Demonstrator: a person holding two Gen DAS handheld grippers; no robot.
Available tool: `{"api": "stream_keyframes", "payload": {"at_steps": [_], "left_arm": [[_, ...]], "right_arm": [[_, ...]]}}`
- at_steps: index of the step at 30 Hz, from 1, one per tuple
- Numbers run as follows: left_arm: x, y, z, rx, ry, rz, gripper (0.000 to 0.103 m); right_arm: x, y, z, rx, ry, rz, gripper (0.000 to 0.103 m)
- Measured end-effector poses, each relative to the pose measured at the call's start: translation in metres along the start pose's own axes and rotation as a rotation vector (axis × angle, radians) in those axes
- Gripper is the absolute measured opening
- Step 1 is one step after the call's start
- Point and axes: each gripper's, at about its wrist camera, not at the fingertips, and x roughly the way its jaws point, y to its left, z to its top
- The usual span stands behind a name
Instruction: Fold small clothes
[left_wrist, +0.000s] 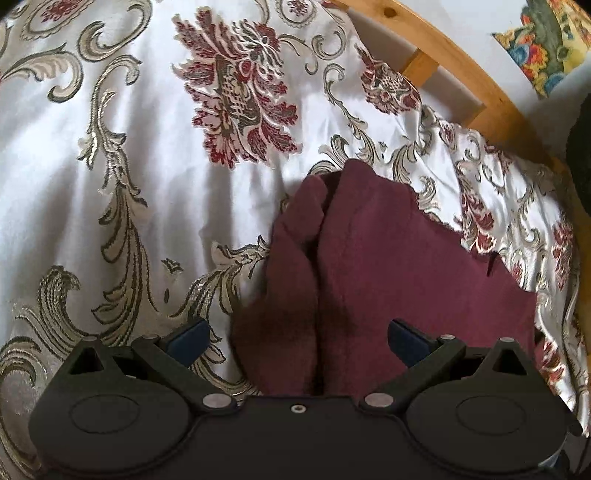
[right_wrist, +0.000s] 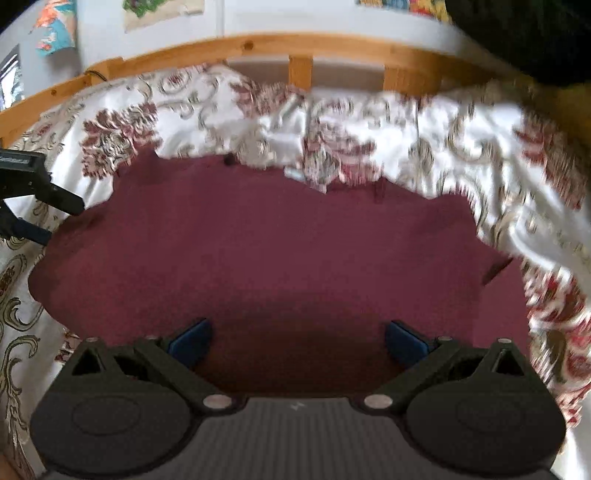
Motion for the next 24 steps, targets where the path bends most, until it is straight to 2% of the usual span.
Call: {"api": "stream_keyframes", "payload": {"at_steps": [4, 7, 12, 17, 20, 24], "left_arm": [[0.005, -0.005, -0.002, 0.049, 0.025, 0.028, 0.102], [0.007, -0.01, -0.004, 0.091, 0.031, 0.038, 0.102], [0.013, -0.015, -0.007, 0.133, 0.085, -0.017, 0.102], [0.014, -0.018, -0.01, 0.158, 0.109, -0.032, 0.102], [0.012, -0.016, -0.009, 0.147, 0.09, -0.026, 0.102], [0.005, -0.014, -0.003, 0.161, -0.024, 0.08, 0.102]], "right_arm": [[0.005, -0.011, -0.001, 0.068, 0.032, 0.041, 0.103], [0.006, -0.011, -0.002, 0.069, 0.033, 0.04, 0.103], [0.006, -0.012, -0.001, 0.073, 0.036, 0.042, 0.102], [0.005, -0.011, -0.001, 0.073, 0.037, 0.041, 0.102], [0.005, -0.01, -0.001, 0.073, 0.037, 0.04, 0.102], [0.005, -0.01, -0.001, 0.072, 0.037, 0.039, 0.103]]}}
